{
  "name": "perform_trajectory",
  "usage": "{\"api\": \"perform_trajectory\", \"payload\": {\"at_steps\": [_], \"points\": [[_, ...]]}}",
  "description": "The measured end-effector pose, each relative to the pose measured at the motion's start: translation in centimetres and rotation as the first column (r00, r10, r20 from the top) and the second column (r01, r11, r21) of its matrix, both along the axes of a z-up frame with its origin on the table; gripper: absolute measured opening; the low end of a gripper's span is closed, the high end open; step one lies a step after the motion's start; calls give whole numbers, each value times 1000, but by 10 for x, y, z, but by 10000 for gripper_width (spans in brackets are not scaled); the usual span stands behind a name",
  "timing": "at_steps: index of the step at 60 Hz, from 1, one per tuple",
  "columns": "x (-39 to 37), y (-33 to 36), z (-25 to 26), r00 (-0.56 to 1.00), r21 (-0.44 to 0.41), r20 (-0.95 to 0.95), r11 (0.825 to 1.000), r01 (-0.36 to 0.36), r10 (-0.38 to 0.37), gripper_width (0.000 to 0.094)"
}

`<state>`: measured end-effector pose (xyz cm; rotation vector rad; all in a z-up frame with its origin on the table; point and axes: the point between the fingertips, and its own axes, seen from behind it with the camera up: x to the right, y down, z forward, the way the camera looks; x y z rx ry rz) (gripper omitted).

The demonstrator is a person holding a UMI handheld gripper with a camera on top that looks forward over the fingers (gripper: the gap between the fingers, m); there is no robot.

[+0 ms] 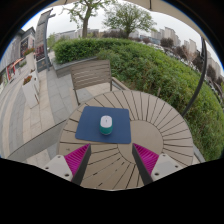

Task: Arrange mouse

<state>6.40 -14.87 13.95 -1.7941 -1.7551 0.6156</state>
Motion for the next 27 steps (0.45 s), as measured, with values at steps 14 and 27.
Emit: {"api": "perform_trajectory", "payload": {"at_steps": [14, 27], "points": [[83, 7, 20, 998, 1, 39, 998, 58, -57, 856], [93, 30, 18, 991, 28, 21, 991, 131, -132, 852]]}}
